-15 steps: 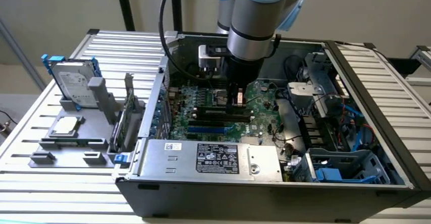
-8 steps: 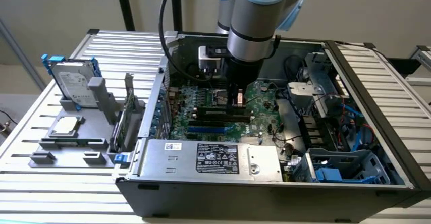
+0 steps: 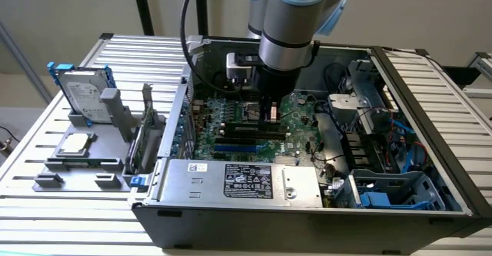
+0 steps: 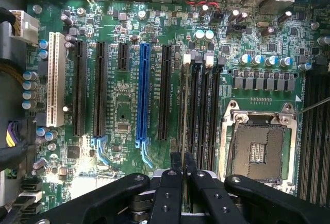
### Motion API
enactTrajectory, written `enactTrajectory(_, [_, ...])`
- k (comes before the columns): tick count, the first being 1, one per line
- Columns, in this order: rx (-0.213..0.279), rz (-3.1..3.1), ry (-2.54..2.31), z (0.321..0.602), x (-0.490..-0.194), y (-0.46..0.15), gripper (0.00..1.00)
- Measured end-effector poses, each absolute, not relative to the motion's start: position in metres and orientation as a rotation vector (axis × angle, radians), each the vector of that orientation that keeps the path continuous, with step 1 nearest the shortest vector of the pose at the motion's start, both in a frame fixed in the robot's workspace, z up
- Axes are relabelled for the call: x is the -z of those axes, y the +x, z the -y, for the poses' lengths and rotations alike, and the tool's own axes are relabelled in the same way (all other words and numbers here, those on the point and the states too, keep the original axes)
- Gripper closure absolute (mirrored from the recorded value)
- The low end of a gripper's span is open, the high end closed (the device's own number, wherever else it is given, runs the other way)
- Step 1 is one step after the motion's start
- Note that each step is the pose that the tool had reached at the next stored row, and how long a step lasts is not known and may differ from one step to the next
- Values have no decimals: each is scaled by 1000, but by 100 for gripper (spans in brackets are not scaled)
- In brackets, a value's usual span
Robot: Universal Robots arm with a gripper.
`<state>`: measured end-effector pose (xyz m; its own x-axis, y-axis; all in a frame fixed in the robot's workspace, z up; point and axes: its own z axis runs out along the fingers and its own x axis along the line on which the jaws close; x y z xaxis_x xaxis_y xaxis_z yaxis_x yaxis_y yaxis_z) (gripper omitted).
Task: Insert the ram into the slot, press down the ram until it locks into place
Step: 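Insert the ram into the slot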
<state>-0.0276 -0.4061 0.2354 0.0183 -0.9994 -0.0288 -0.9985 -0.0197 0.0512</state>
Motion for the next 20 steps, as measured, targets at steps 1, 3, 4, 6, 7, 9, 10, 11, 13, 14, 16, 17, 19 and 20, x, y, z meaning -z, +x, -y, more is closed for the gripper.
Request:
enactTrajectory(1, [87, 2189, 2229, 406, -235, -28, 87])
enactTrajectory(3, [85, 2191, 2229, 406, -235, -28, 87])
enactTrajectory(4, [84, 2191, 2230, 406, -234, -28, 87])
enactTrajectory(6, [82, 2192, 2229, 406, -234, -28, 87])
enactTrajectory(7, [82, 2192, 2229, 406, -234, -28, 87])
enactTrajectory(9, [81, 2192, 2229, 406, -234, -28, 87])
enactTrajectory(10, [81, 2192, 2229, 406, -234, -29, 87])
enactTrajectory(11, [81, 2192, 2229, 406, -233, -29, 87])
enactTrajectory(13, [80, 2192, 2229, 406, -233, -29, 87])
enactTrajectory(14, [80, 2192, 2228, 406, -233, -29, 87])
enactTrajectory(16, [79, 2193, 2227, 406, -232, -29, 87])
enactTrajectory(17, [79, 2193, 2227, 406, -232, -29, 87])
enactTrajectory(19, [79, 2194, 2227, 406, -232, -29, 87])
enactTrajectory(20, [79, 2194, 2226, 405, -232, -29, 87])
